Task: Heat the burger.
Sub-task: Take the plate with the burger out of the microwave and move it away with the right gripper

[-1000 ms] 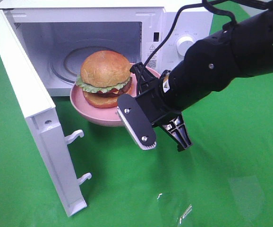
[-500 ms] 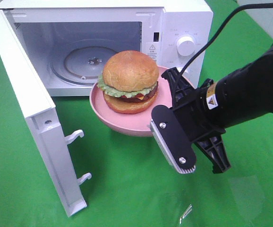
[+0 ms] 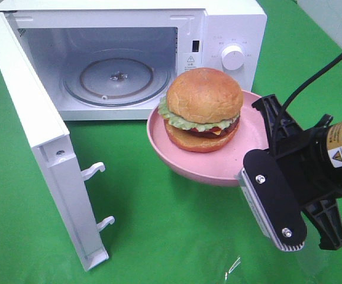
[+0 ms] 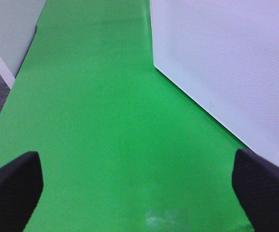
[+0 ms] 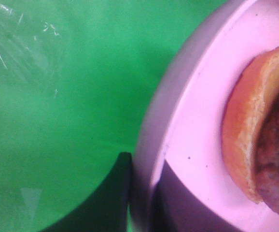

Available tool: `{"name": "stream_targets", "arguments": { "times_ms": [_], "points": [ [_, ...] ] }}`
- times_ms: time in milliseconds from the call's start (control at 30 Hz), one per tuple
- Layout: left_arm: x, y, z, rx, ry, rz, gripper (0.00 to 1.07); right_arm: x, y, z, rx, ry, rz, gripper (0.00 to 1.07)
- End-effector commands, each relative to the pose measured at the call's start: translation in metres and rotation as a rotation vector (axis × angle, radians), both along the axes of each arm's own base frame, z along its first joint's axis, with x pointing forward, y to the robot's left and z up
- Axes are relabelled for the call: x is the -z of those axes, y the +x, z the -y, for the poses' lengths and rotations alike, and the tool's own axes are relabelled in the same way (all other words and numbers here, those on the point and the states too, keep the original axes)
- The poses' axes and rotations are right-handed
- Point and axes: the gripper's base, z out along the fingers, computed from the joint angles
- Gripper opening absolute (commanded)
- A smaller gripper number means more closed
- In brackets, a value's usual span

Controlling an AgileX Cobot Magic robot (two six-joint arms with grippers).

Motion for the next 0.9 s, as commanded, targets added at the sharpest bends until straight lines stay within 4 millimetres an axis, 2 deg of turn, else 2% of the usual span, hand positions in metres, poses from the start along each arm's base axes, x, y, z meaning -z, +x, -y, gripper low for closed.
{"name": "stream_targets", "arguments": {
  "times_ms": [33,200,600,633,900],
  "points": [
    [0.0,-0.002,0.001,-0.001,-0.004,0.029,1.0,-0.011,-0.003,0.004,0.063,0.054,0.018,0.0],
    [0.0,-0.002,0.001,-0.001,-0.004,0.029,1.0,-0.015,-0.009,0.014,0.226,0.106,-0.047,0.0],
    [0.0,-0.002,0.001,-0.001,-0.004,0.029,1.0,-0.013,-0.011,0.027,0.448,0.1,-0.106,0.0],
    [0.0,-0.002,0.001,-0.001,-0.004,0.029,1.0,-0.012,-0.011,0.03,0.514,0.105,-0.116,0.0],
    [0.0,-0.002,0.001,-0.001,-0.004,0.029,1.0,-0.012,-0.01,0.04,0.675,0.091,-0.103,0.0]
  ]
}}
